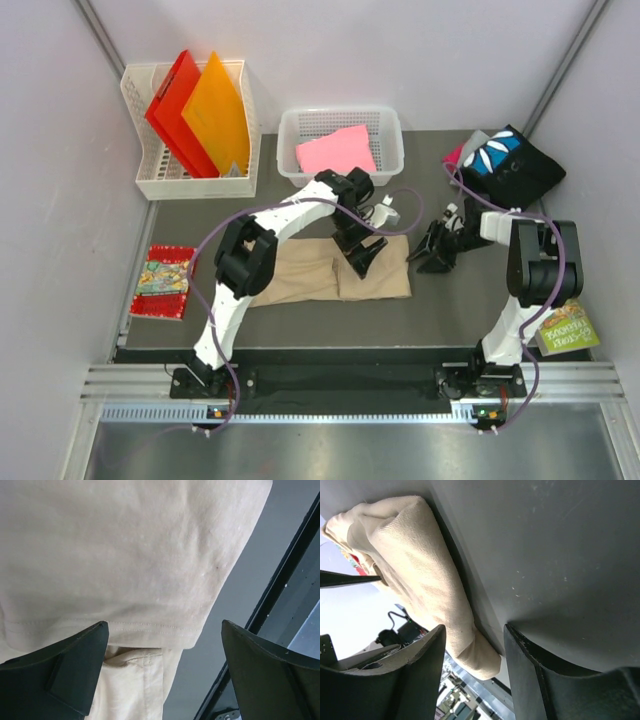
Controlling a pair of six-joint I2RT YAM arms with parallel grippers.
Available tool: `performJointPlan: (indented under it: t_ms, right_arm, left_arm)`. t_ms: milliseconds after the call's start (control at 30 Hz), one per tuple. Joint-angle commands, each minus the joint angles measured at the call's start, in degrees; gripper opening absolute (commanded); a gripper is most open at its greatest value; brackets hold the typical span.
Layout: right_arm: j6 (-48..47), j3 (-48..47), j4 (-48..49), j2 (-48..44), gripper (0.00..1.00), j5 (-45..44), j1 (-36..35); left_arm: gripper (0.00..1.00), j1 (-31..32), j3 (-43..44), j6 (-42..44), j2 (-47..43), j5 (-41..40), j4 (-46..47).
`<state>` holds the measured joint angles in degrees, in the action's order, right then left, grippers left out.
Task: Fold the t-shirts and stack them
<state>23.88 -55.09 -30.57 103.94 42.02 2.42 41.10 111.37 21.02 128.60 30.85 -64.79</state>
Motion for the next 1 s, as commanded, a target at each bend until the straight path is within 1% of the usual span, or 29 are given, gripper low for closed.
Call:
performJointPlan:
  t_ms: [0, 167, 467, 600, 633, 800, 900, 933, 967]
  right_arm:
    - [-1.20, 2.09, 4.64, 2.84, 0.51, -5.63, 0.13]
    - [-1.38, 1.83, 4.73, 3.72, 0.51, -5.81, -0.30]
    - [-0.06, 2.18, 6.75, 4.78, 0.50, -5.02, -1.36]
    - [0.20, 1.65, 6.75, 4.87, 0.50, -5.02, -1.98]
    - [0.12, 1.48, 6.75, 4.95, 0.50, -5.02, -4.33]
    - [1.08, 1.21, 7.62, 5.48, 0.50, -5.02, -6.98]
    - [2.75, 1.48, 9.64, 6.18, 0.44, -4.14, -8.13]
    - [3.01, 1.30, 9.91, 6.27, 0.34, -3.97, -8.48]
    - [3.10, 1.13, 9.65, 6.27, 0.27, -4.66, -8.57]
  left_arm:
    - [0.99, 0.12, 1.75, 0.34, -0.89, 0.88, 2.30]
    - [0.99, 0.21, 0.96, 0.60, 0.25, 1.40, 2.04]
    - [0.99, -0.85, -11.60, 2.98, 0.69, -2.99, 6.26]
    - [0.99, -1.81, -14.60, 3.59, -0.09, -4.57, 7.23]
    - [0.99, -2.08, -15.21, 4.03, -0.53, -4.92, 7.66]
    - [0.99, -2.60, -19.17, 4.47, -2.21, -5.98, 8.63]
    - [0.99, -2.69, -19.70, 4.12, -2.56, -5.89, 8.81]
    - [0.99, -2.69, -19.70, 4.03, -2.56, -5.89, 8.72]
    - [0.99, -2.69, -19.62, 4.03, -2.65, -5.89, 8.55]
